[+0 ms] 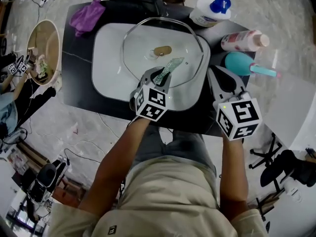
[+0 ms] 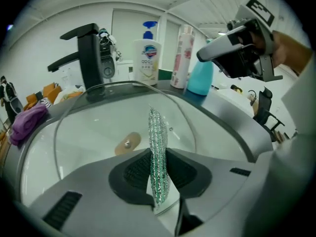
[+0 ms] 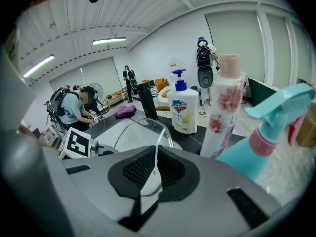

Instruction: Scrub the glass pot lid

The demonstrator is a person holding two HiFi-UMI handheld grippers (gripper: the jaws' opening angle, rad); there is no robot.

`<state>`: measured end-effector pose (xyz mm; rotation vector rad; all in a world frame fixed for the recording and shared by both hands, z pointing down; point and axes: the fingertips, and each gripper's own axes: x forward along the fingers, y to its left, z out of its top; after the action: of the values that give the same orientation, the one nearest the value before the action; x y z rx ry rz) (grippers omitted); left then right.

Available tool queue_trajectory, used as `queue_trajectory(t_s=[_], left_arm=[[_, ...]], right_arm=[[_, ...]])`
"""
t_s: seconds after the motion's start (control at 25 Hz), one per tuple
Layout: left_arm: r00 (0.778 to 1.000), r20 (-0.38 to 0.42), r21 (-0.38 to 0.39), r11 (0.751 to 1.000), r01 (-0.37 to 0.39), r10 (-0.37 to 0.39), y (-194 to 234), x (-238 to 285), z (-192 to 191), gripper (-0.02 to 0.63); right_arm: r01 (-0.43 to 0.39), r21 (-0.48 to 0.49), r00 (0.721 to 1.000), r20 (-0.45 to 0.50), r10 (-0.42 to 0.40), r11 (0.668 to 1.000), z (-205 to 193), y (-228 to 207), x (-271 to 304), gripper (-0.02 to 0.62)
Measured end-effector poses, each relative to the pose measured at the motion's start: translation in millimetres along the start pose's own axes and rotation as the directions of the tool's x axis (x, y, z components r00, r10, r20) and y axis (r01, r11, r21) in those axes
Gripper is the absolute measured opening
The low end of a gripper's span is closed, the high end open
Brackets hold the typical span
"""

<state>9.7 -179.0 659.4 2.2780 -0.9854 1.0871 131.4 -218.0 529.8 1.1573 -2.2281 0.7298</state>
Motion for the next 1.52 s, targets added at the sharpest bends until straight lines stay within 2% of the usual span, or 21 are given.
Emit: queue_trajectory(t_s=[0.12,0.32,0.96,1.2,1.52], left_arm=[[0.999,-0.002,0.050,0.997,0.051,-0.051,-28.6,10.8,11.4,0.092],[0.996,-0.007,0.075,0.993,0.090,-0.090,-48.2,17.6,20.0,0.092],[0.994,-0.028,0.072,0.992,0.104,-0.102,-47.7,14.6,12.0,0.092],[0.996,-0.059,0.037,0.997,0.073,-0.071,-21.4,6.3,-6.7,0.092],[0.994,-0.090,0.061,0.997,-0.056,0.061,45.1,-14.7,-31.0,0.092]], right_arm=[[0.012,0.014,1.000,0.002,-0.012,1.000,-4.8,-6.9,-4.6,0.028],[0.026,0.031,1.000,0.004,-0.026,0.999,-11.1,-14.2,-10.3,0.028],[0.018,0.026,1.000,0.007,-0.019,0.999,-8.7,-10.2,-8.3,0.028],[-0.001,0.012,1.000,0.001,0.001,1.000,-6.2,-0.6,-1.8,0.028],[-0.040,-0.011,0.999,-0.007,0.040,0.999,-0.5,16.5,13.0,0.028]])
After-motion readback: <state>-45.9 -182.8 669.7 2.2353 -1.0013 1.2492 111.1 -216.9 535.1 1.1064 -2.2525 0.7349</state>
